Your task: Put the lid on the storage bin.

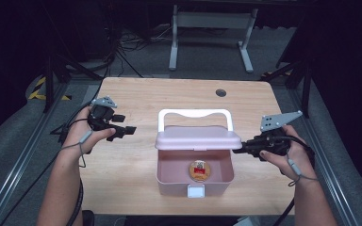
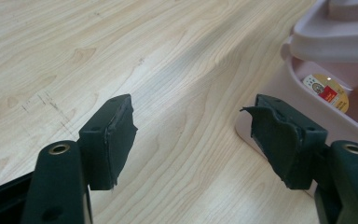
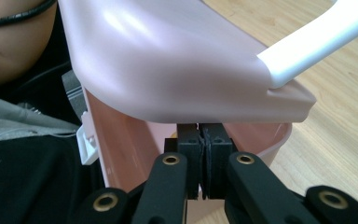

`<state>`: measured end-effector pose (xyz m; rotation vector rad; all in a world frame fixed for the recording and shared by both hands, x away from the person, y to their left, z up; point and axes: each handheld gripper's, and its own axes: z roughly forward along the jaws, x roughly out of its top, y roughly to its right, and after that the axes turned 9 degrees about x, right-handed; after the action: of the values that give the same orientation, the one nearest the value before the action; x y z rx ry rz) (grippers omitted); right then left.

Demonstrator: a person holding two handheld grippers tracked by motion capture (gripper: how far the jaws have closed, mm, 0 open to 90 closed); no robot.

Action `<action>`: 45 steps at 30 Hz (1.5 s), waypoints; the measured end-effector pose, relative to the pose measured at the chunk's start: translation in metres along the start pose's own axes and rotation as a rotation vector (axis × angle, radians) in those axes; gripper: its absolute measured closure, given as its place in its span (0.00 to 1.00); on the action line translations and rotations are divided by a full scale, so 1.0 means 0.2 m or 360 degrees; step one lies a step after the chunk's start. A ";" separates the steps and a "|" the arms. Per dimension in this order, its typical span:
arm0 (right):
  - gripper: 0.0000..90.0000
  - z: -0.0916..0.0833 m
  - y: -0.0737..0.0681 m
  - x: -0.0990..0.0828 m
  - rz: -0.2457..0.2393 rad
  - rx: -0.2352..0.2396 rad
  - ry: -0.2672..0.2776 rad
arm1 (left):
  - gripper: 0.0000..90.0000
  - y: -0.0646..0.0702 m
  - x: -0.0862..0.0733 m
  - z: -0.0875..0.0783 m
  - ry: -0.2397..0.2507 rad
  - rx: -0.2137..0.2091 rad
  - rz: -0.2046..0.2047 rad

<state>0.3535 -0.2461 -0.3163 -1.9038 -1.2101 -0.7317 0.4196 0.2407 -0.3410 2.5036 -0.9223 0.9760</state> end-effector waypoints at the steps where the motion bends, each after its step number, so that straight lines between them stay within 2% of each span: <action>1: 0.98 0.00 0.00 0.00 -0.0009 0.0004 -0.0016 | 0.35 -0.01 0.00 0.01 0.0042 -0.0004 -0.0011; 5: 0.98 0.00 0.00 -0.02 0.0005 0.0011 -0.0048 | 0.35 -0.05 0.00 0.02 0.0092 0.0000 -0.0057; 11: 0.98 0.02 -0.01 -0.03 0.0007 0.0021 -0.0109 | 0.35 -0.10 -0.01 0.06 0.0076 0.0008 -0.0095; 16: 0.98 0.03 -0.03 -0.03 0.0006 0.0000 -0.0160 | 0.35 -0.12 -0.02 0.08 0.0068 0.0014 -0.0122; 21: 0.98 0.03 -0.03 -0.04 -0.0001 0.0005 -0.0171 | 0.34 -0.13 -0.03 0.09 0.0047 0.0004 -0.0115; 31: 0.97 0.06 -0.04 -0.04 0.0004 0.0037 -0.0280 | 0.34 -0.15 -0.05 0.11 0.0024 0.0009 -0.0147; 34: 0.98 0.07 -0.04 -0.04 0.0004 0.0037 -0.0321 | 0.34 -0.15 -0.05 0.11 0.0008 0.0016 -0.0146; 36: 0.98 0.08 -0.04 -0.04 0.0001 0.0048 -0.0344 | 0.34 -0.15 -0.05 0.11 0.0015 0.0032 -0.0121; 39: 0.98 0.08 -0.04 -0.05 -0.0003 0.0057 -0.0366 | 0.34 -0.14 -0.05 0.11 0.0008 0.0015 -0.0137; 41: 0.98 0.09 -0.04 -0.05 0.0003 0.0062 -0.0391 | 0.35 -0.14 -0.05 0.12 0.0010 0.0024 -0.0124; 42: 0.98 0.10 -0.04 -0.05 0.0007 0.0065 -0.0407 | 0.34 -0.14 -0.05 0.12 0.0000 0.0016 -0.0147; 43: 0.98 0.10 -0.04 -0.05 0.0007 0.0070 -0.0413 | 0.34 -0.15 -0.05 0.12 -0.0001 0.0025 -0.0115; 45: 0.98 0.11 -0.04 -0.05 0.0002 0.0070 -0.0434 | 0.35 -0.15 -0.06 0.12 -0.0012 0.0019 -0.0135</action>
<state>0.3435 -0.2315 -0.3338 -2.0143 -1.3776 -0.4497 0.4447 0.2565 -0.3674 2.5357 -0.8074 0.9485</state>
